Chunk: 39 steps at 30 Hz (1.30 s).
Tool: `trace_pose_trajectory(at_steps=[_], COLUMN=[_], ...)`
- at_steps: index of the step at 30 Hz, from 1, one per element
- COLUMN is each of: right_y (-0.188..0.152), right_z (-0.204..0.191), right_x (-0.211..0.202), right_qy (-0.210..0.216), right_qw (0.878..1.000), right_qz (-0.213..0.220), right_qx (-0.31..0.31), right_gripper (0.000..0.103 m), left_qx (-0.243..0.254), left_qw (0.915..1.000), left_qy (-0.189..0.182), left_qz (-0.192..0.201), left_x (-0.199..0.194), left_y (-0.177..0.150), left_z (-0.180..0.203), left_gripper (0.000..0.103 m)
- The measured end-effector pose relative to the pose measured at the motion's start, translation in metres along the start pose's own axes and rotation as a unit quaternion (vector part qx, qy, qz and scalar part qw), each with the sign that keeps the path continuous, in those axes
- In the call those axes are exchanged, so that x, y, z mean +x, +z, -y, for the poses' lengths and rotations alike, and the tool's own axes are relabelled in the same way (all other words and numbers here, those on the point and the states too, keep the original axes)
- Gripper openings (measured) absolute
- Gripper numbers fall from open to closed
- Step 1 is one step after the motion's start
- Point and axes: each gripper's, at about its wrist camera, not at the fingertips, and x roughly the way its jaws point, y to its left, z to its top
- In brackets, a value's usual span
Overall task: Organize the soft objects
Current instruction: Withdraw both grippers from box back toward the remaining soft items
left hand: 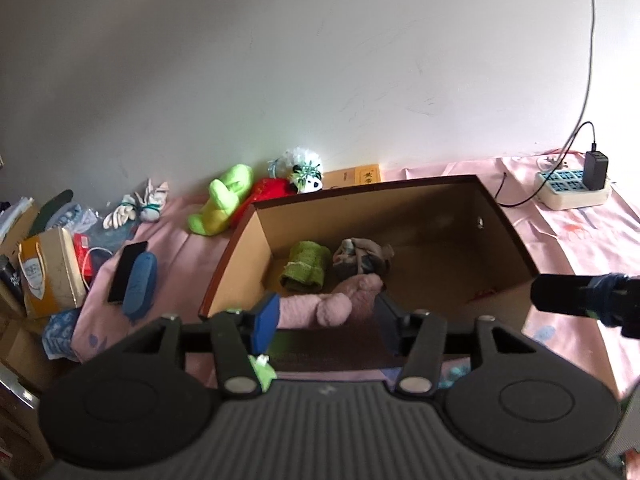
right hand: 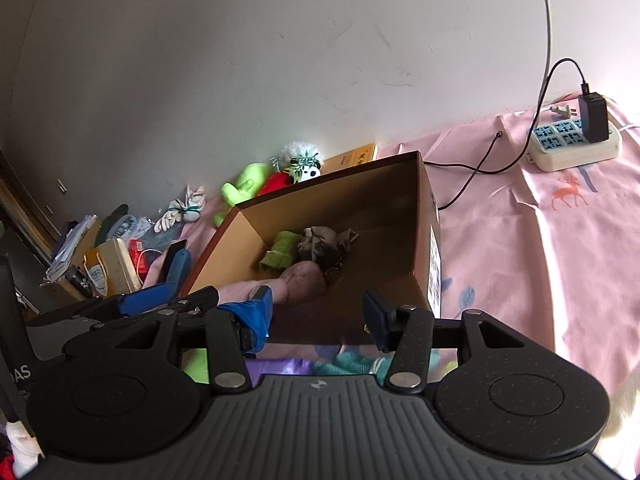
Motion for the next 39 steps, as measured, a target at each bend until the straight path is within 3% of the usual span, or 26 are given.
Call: trace_pose_trajectory(at_steps=[5, 9, 16, 27, 39], right_y=[-0.013, -0.024, -0.044, -0.073, -0.093], right_z=[-0.002, -0.008, -0.001, 0.004, 0.008], right_x=[-0.016, -0.025, -0.042, -0.065, -0.085], right_qy=[-0.003, -0.031, -0.033, -0.018, -0.009], right_qw=[1.0, 0.999, 0.999, 0.999, 0.999], right_qz=[0.002, 0.003, 0.003, 0.007, 0.015], right_qx=[0.003, -0.016, 0.01, 0.035, 0.03], right_gripper=[0.035, 0.035, 0.035, 0.035, 0.036], left_qx=[-0.002, -0.001, 0.003, 0.012, -0.016], left_qw=[1.0, 1.0, 0.9999, 0.9997, 0.9986], left_qy=[-0.002, 0.0, 0.004, 0.012, 0.01], left_qz=[-0.001, 0.001, -0.011, -0.019, -0.05], left_x=[-0.021, -0.036, -0.05, -0.068, -0.073], left_y=[-0.009, -0.018, -0.037, -0.064, -0.092], left_z=[0.002, 0.005, 0.013, 0.021, 0.019], left_gripper=[0.056, 0.058, 0.059, 0.06, 0.06])
